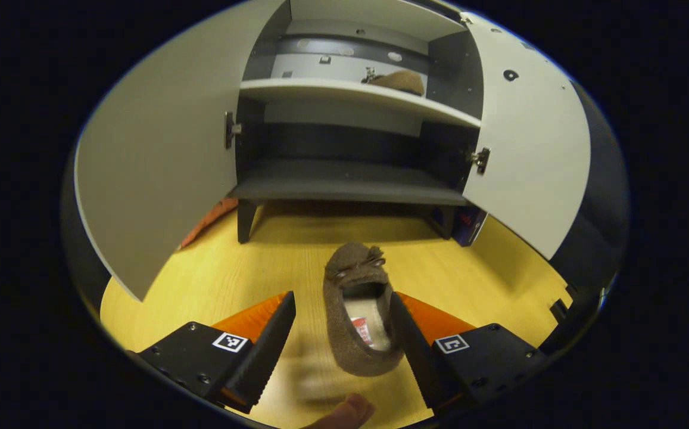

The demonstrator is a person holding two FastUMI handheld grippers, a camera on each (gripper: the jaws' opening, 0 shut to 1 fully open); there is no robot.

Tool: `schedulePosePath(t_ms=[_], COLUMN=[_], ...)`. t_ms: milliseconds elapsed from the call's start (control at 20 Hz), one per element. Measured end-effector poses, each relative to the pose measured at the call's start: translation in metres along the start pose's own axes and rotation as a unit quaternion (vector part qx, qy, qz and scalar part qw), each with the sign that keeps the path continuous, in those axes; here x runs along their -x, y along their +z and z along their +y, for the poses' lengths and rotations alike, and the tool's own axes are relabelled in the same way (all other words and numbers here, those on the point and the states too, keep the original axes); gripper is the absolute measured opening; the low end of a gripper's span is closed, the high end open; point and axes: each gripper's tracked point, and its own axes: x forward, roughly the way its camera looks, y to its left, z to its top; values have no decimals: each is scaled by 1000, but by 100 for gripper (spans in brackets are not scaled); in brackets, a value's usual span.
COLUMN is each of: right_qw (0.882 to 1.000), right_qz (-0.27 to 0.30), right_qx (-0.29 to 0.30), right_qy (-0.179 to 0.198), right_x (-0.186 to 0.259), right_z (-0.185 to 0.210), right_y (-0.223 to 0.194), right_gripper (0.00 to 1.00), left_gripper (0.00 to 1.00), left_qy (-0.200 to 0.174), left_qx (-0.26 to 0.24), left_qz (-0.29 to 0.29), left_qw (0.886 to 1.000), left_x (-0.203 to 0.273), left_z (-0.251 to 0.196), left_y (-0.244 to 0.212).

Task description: Grab one shoe with the right hand and put it into the shoe cabinet, grab the other shoe with the left hand and put it into the shoe cabinet; then close the right door with the right hand and the left door with the left hand.

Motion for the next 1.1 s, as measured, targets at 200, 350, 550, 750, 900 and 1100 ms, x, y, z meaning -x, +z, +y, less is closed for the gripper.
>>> schedulePosePath(t_ms=[200,350,550,750,900,1100], right_qw=[1000,1000,1000,1000,999,999], right_qz=[-2,-5,-7,-10,-10,-10], right_qx=[14,17,14,17,17,19], right_qy=[-20,-15,-14,-19,-26,-40], right_x=[8,14,14,27,28,34], right_z=[-14,-12,-19,-25,-32,-41], right_y=[-7,-8,-10,-8,-8,-9], right_gripper=[96,96,96,94,96,96], left_gripper=[98,95,64,10,4,3], left_qy=[1,20,-28,-30,-17,-3], left_qx=[9,7,46,41,43,35], left_qz=[40,43,70,65,59,-7], left_qw=[999,999,996,997,997,999], left_x=[-26,-42,-55,-52,-39,-1], left_z=[1,12,-4,-8,-4,-5], left_y=[-20,-24,-32,-32,-30,10])
